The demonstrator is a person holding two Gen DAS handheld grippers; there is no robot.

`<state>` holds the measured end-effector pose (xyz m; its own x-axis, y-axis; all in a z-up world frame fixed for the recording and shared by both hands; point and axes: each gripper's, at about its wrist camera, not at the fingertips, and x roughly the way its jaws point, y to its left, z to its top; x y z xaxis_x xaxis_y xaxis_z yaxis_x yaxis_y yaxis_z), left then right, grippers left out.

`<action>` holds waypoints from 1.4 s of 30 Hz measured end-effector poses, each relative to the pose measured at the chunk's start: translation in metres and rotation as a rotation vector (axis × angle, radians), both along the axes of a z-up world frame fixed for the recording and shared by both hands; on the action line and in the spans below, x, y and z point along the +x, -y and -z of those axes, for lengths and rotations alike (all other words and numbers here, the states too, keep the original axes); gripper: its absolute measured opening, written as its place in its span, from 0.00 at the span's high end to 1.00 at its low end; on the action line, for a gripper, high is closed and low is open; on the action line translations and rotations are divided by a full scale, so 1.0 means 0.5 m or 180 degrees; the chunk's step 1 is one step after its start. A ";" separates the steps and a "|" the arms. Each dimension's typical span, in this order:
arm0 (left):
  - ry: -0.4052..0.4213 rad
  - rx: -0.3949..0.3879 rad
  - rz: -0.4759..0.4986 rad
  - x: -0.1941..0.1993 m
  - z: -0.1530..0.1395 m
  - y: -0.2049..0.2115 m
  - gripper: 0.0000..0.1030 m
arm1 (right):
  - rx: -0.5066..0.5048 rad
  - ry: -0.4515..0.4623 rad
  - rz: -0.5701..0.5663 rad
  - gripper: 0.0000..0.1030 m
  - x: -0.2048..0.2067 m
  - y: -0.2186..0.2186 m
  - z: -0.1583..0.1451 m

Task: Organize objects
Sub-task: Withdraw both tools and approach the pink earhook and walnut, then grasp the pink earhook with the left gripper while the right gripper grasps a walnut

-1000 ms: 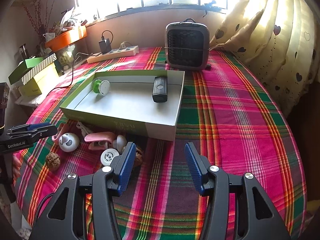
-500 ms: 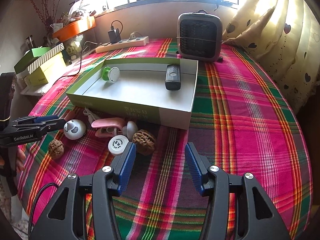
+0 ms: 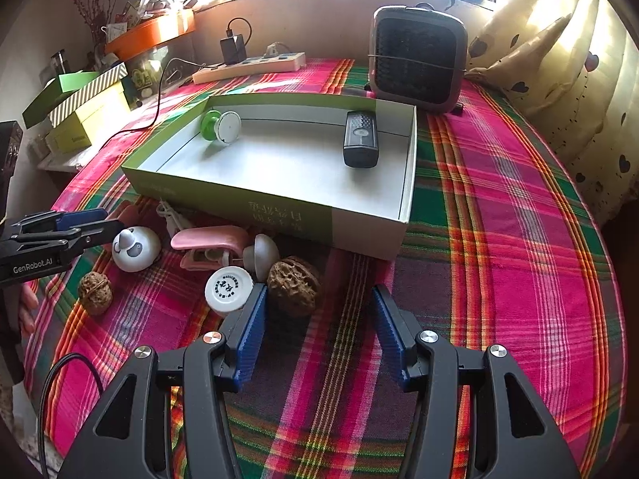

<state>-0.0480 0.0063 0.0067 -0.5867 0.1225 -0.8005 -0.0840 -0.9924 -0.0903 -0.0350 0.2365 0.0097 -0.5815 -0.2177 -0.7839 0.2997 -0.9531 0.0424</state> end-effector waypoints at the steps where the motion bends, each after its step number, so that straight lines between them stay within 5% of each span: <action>1: -0.0007 -0.0004 -0.0004 -0.002 0.000 0.000 0.52 | 0.0011 -0.0004 0.0000 0.47 -0.002 0.001 0.000; 11: -0.0136 -0.0254 0.0052 -0.004 0.006 -0.017 0.52 | 0.0111 -0.0009 0.0007 0.43 -0.017 0.004 0.002; 23: -0.0159 -0.0253 0.0045 -0.009 0.004 -0.012 0.53 | 0.0135 -0.0015 0.0019 0.43 -0.019 0.002 0.001; 32: -0.0166 -0.0262 0.0026 -0.006 0.004 -0.010 0.67 | 0.0129 -0.0018 0.0035 0.44 -0.017 0.001 0.001; 37: -0.0176 -0.0251 0.0083 -0.002 0.003 -0.016 0.79 | 0.0117 -0.0032 0.0072 0.55 -0.017 -0.004 -0.001; 42: -0.0178 -0.0244 0.0085 -0.001 0.004 -0.020 0.79 | 0.0114 -0.0045 0.0080 0.66 -0.014 -0.007 -0.002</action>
